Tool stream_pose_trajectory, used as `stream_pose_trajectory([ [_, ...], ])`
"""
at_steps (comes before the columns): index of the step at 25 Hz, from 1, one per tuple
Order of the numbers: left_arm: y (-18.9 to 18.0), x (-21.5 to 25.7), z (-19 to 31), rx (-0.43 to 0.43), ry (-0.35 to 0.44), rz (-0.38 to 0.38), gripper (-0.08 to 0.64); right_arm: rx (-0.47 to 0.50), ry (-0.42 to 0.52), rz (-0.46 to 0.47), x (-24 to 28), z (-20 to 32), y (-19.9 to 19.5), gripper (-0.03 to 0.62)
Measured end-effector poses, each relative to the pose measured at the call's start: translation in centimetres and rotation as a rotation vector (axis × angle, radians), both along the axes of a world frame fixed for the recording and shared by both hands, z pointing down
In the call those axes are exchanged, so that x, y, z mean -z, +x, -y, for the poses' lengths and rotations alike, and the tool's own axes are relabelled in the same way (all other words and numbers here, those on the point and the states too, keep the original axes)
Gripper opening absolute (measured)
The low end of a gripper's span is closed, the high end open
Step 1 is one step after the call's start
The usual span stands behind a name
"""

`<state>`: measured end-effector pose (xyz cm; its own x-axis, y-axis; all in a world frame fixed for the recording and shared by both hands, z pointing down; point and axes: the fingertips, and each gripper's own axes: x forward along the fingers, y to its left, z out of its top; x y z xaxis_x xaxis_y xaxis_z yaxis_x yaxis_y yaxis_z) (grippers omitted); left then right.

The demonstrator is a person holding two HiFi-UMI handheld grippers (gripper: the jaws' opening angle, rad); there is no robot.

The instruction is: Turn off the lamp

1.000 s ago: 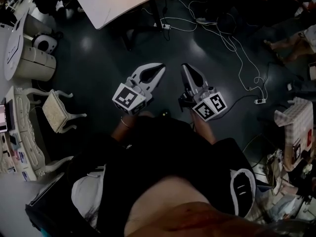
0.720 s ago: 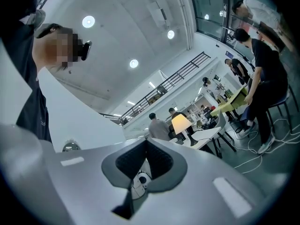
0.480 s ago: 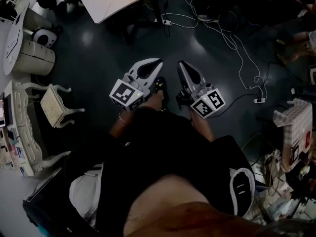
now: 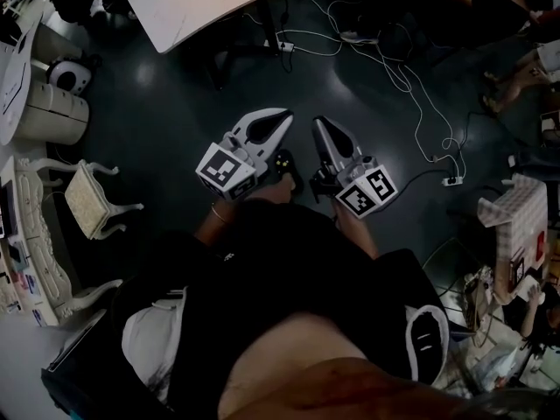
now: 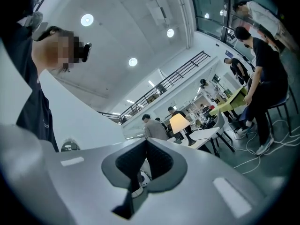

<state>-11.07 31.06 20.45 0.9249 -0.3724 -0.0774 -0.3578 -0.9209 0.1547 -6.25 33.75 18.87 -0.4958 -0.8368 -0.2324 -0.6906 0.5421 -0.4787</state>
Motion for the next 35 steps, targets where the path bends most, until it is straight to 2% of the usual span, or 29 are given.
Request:
stream_pose_trajectory([
  [11,1.6,-0.6,2.8,-0.013,-0.006,-0.003,0.008,0.004,-0.002,-0.018,-0.7,2.2,0.9,0.000],
  [15,3.1,-0.6,4.5,-0.023,-0.013,-0.024,0.008,-0.006,-0.002,-0.024,-0.7,3.8,2.2,0.000],
  [21,4.3,-1.8,6.7,-0.028,-0.027,0.014,0.008,-0.017,-0.033,-0.020,-2.0,6.2,3.7,0.000],
  [26,4.9,-2.0,9.4,-0.019,-0.035,0.011,0.008,-0.007,-0.031,-0.010,-2.4,8.9,4.3,0.002],
  [35,8.3,-2.5,14.0,-0.043,-0.061,0.003,0.008,-0.029,-0.051,-0.015,-2.5,13.6,7.5,0.002],
])
